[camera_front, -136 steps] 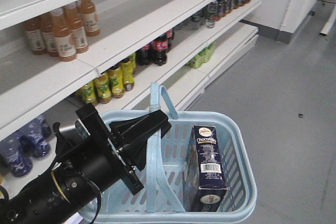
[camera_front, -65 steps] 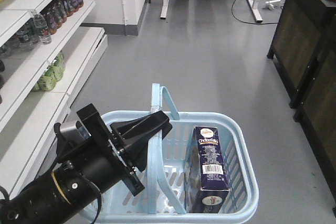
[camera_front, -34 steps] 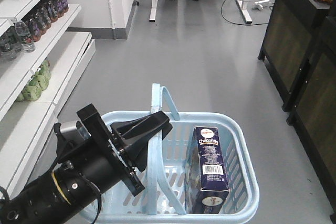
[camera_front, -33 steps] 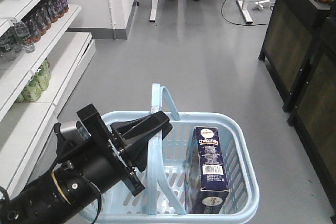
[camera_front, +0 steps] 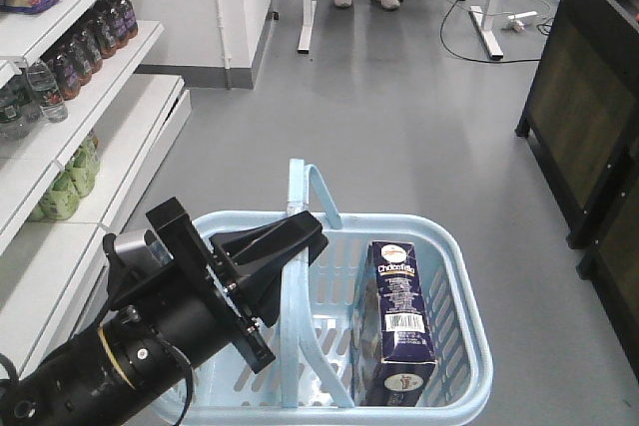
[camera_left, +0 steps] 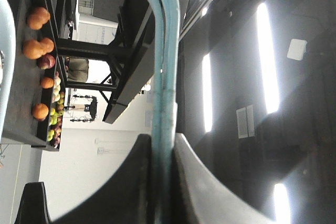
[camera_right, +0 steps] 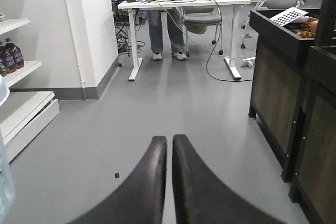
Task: Left arm holds basket, right arm returns cookies
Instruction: 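Turn and drive away from the shelves carrying the basket in the left gripper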
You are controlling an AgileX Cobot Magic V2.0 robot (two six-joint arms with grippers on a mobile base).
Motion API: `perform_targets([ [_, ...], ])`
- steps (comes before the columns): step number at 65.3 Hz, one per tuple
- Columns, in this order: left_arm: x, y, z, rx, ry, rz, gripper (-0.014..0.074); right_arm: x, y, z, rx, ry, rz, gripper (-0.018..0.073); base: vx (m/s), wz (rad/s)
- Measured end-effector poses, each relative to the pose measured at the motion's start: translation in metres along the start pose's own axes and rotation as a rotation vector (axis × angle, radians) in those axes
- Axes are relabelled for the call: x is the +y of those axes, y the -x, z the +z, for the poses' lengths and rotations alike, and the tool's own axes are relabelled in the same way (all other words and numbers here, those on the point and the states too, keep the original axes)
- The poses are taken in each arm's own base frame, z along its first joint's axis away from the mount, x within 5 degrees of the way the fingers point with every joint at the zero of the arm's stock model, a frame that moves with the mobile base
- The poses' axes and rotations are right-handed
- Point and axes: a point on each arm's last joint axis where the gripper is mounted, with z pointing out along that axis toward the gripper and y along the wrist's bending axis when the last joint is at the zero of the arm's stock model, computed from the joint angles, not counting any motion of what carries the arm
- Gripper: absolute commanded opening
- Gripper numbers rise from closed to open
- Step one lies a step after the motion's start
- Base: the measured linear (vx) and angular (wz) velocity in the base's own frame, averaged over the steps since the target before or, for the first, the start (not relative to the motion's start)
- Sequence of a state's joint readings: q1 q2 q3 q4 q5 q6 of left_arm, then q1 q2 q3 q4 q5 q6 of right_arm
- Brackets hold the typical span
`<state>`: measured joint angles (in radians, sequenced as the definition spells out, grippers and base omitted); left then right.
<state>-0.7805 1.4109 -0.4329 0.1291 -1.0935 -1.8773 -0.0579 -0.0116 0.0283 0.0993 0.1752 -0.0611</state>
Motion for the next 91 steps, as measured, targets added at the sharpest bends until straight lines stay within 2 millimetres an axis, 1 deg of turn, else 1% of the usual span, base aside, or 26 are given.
perform_targets([
  [91, 0.0000, 0.0001, 0.0000, -0.001, 0.000, 0.000, 0.0000, 0.0000, 0.0000, 0.0000, 0.000, 0.000, 0.000, -0.0006, 0.40, 0.00],
])
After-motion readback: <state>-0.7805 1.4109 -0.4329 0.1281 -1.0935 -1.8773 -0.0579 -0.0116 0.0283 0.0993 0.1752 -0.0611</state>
